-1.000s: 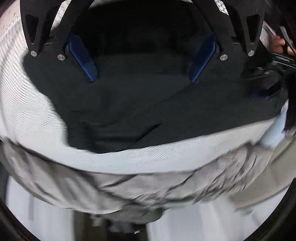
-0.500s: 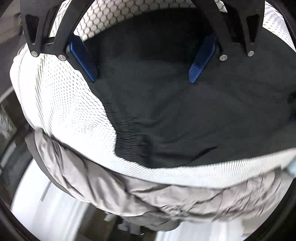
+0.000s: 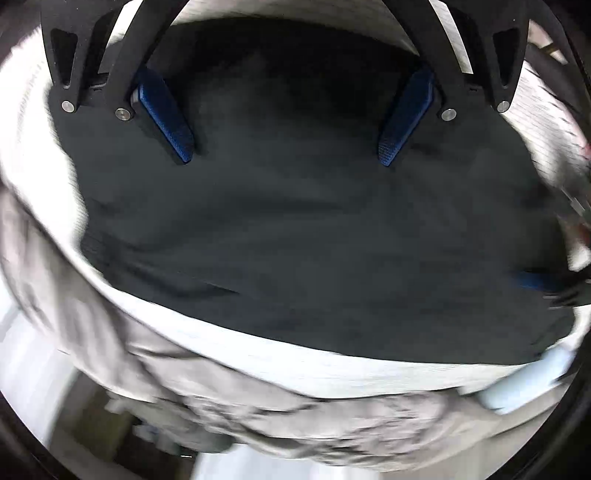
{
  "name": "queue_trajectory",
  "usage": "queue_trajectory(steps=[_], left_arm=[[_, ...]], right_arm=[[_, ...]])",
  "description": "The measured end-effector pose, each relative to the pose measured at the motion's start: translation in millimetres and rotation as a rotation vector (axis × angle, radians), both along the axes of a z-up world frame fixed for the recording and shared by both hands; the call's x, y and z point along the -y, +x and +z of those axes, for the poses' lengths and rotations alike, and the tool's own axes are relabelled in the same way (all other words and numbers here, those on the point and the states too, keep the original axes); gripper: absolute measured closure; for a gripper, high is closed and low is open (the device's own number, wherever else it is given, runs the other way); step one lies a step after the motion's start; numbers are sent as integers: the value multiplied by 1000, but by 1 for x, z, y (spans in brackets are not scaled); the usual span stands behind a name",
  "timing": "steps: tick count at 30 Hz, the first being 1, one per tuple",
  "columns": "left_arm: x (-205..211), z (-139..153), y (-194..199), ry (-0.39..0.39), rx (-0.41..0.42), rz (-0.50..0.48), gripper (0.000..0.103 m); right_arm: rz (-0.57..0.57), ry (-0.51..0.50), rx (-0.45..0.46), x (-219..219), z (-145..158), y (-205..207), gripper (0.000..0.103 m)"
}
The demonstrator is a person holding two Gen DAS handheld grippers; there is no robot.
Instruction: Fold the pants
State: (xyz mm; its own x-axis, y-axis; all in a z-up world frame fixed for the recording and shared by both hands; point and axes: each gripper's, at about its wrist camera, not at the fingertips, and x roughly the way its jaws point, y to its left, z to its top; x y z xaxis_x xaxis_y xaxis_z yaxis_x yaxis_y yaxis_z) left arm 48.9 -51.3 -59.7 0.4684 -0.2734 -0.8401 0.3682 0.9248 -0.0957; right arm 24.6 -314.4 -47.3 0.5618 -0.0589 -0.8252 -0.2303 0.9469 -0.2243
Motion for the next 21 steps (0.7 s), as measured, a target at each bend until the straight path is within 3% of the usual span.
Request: queue_trajectory(steps=[3, 5, 8, 11, 14, 18, 21], left_arm=[[-44, -2, -8, -7, 17, 68, 1], [-61, -1, -9, -38, 31, 85, 1], [-61, 12, -7, -34, 51, 73, 1], [-40, 33, 4, -83, 90, 38, 1], [-10, 38, 44, -74, 83, 17, 1], [30, 7, 96, -51, -35, -26, 1], [30, -4, 107, -25, -41, -32, 1]], right_arm=[[-180, -109, 49, 52, 1, -9, 1], [-300, -84, 76, 90, 5, -11, 1], [-361, -15, 74, 105, 12, -9, 1], [-295, -23, 134, 76, 29, -10, 1], [-180, 31, 147, 36, 42, -6, 1], [-62, 189, -9, -13, 18, 42, 1], [0, 122, -88, -35, -7, 75, 1]])
